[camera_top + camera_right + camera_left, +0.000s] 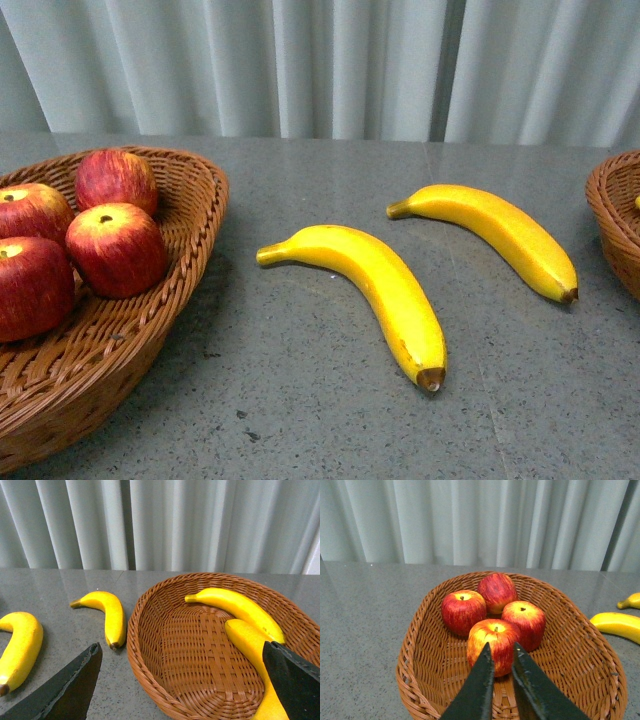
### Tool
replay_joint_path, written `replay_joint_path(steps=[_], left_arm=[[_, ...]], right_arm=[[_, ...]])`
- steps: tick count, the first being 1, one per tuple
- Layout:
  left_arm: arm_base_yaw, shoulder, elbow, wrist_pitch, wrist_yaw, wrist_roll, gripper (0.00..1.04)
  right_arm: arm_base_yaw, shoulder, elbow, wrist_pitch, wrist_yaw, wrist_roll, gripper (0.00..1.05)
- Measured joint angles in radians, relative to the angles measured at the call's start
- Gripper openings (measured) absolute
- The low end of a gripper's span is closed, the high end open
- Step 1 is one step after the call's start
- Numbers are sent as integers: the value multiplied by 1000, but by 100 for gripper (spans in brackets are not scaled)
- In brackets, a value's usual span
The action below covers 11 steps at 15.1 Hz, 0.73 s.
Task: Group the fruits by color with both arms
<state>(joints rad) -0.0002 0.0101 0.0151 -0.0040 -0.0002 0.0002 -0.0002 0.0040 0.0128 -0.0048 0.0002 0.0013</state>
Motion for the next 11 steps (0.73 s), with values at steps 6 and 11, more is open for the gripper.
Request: replay_joint_path(steps=[6,11], left_arm=[[0,0,0,0,0,0,84],[0,0,0,0,0,0,98]], right_arm=[[0,0,0,0,0,0,98],[0,0,0,0,0,0,98]])
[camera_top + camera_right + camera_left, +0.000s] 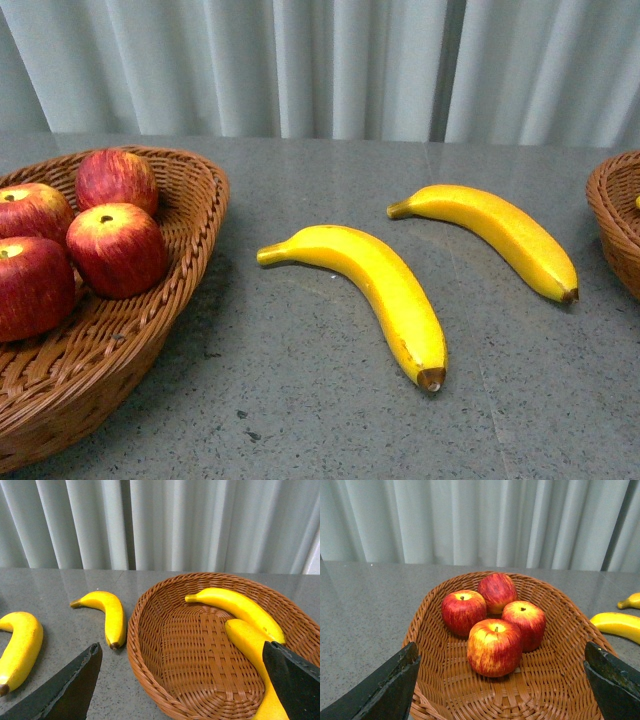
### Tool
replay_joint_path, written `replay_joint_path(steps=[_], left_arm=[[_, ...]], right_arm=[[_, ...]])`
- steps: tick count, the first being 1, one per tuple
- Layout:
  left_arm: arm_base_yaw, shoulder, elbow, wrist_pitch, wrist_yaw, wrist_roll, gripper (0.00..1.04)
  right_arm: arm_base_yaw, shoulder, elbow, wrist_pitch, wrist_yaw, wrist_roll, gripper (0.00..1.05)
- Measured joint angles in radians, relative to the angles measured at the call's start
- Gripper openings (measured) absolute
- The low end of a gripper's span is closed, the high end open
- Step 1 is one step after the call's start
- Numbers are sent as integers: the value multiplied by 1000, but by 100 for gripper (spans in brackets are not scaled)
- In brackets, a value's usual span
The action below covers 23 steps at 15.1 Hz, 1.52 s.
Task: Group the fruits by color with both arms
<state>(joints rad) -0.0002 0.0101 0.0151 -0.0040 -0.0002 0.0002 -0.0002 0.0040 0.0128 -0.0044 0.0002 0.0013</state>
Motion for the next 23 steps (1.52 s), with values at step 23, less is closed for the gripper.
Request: replay_joint_path(steps=[23], left_arm=[[0,0,0,0,0,0,98]], right_arm=[[579,1519,974,84,47,23,98]])
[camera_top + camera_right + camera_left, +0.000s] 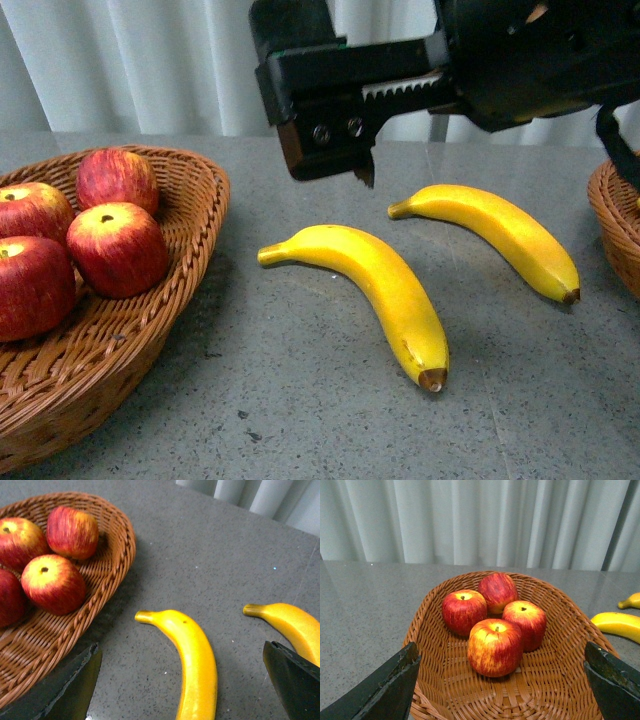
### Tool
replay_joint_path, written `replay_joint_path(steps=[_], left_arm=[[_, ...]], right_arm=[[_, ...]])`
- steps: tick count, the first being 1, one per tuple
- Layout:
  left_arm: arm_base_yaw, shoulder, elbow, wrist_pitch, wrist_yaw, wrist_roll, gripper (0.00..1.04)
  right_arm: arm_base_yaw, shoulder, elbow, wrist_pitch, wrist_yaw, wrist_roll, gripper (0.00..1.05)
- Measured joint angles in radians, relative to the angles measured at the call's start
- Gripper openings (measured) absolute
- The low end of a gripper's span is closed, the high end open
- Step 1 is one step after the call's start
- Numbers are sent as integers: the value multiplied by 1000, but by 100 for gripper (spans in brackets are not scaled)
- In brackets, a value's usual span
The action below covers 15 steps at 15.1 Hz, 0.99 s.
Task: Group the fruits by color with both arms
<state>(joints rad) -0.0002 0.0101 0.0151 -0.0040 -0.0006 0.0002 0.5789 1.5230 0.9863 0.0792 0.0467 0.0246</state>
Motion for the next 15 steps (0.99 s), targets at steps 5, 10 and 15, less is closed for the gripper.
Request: replay_joint_path(steps=[5,10,15], left_arm=[[0,0,0,0,0,0,98],[0,0,0,0,0,0,98],[0,0,0,0,0,0,98]], right_arm=[[50,156,76,-132,43,-14,98],[56,254,132,-186,92,-22,98],[35,324,173,-205,140,-42,98]])
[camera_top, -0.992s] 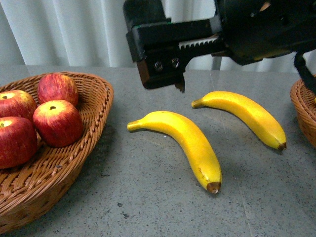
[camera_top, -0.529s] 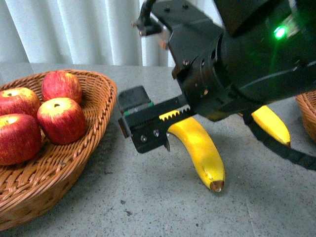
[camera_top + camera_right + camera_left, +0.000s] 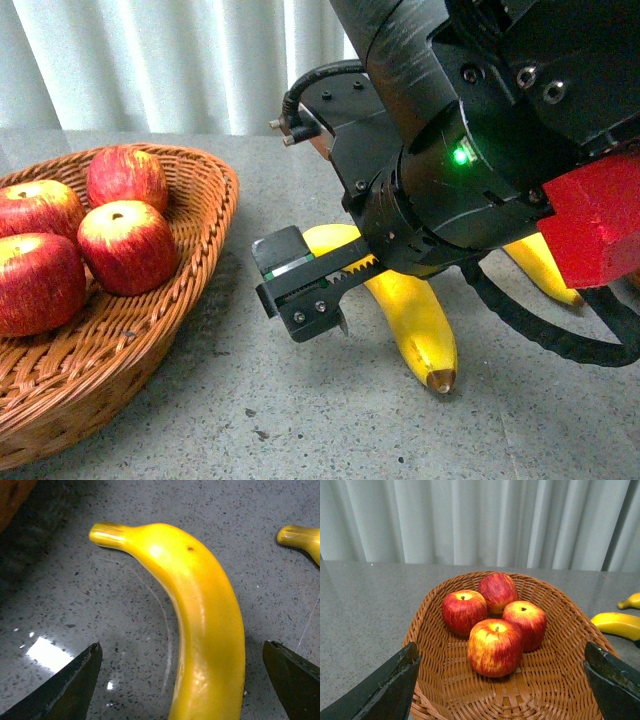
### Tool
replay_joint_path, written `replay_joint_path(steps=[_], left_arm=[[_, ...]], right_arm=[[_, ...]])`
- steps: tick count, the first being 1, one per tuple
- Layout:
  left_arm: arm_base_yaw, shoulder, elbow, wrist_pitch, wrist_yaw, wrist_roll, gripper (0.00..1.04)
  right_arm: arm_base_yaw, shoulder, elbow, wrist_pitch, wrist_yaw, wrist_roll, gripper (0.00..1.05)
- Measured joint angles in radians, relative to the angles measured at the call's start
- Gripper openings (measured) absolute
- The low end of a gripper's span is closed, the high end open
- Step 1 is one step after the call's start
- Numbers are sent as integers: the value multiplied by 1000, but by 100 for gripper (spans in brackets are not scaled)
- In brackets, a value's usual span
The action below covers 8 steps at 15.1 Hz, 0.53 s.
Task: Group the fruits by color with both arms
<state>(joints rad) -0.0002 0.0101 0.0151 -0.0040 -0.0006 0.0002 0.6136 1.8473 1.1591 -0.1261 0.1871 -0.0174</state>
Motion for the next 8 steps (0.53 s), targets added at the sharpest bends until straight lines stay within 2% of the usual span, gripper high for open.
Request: replay_joint_path(steps=[5,8], left_arm=[[0,0,0,0,0,0,98],[0,0,0,0,0,0,98]], right_arm=[[-68,65,43,0,37,-16,98],[-78,82,42,-19,29,-18,98]])
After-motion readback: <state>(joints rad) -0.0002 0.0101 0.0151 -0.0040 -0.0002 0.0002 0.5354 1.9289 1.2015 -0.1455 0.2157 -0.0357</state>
